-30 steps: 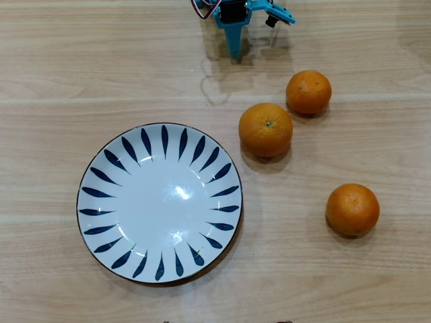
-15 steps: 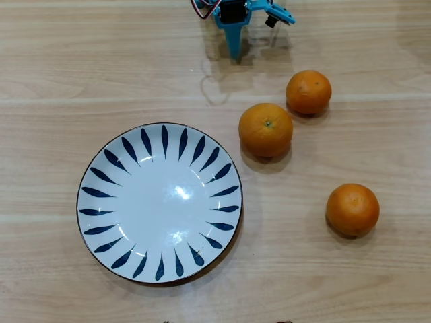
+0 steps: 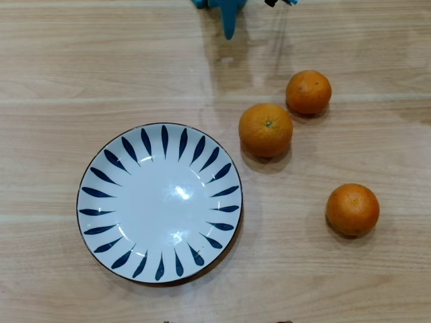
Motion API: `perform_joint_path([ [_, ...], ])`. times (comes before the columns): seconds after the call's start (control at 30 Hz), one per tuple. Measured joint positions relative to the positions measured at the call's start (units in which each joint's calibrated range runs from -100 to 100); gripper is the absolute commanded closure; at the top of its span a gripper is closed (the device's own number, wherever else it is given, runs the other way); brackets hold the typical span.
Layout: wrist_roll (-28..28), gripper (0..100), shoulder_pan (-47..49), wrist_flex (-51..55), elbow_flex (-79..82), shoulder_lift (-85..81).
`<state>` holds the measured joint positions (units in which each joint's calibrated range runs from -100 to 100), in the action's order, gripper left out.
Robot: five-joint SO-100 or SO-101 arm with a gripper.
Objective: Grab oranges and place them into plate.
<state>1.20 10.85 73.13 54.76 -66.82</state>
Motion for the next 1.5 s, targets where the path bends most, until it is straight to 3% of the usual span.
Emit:
perform_joint_path([
  [0.13, 0.0, 98, 2.53, 0.0, -23.64, 17.94],
  [0.27, 0.05, 98, 4.47, -0.09, -36.21, 28.52],
  [0.63, 1.51, 97, 7.18, -0.09, -55.69, 56.37],
  [0.8, 12.36, 97, 7.68, -0.09, -62.59, 62.46],
  [1.0, 32.97, 98, 7.77, -0.09, -64.98, 62.97],
  [1.17, 44.91, 98, 8.61, -0.09, -64.01, 62.97],
  [1.27, 48.2, 97, 9.12, -0.09, -62.33, 62.97],
  [1.5, 49.24, 97, 8.78, -0.34, -58.08, 62.97],
])
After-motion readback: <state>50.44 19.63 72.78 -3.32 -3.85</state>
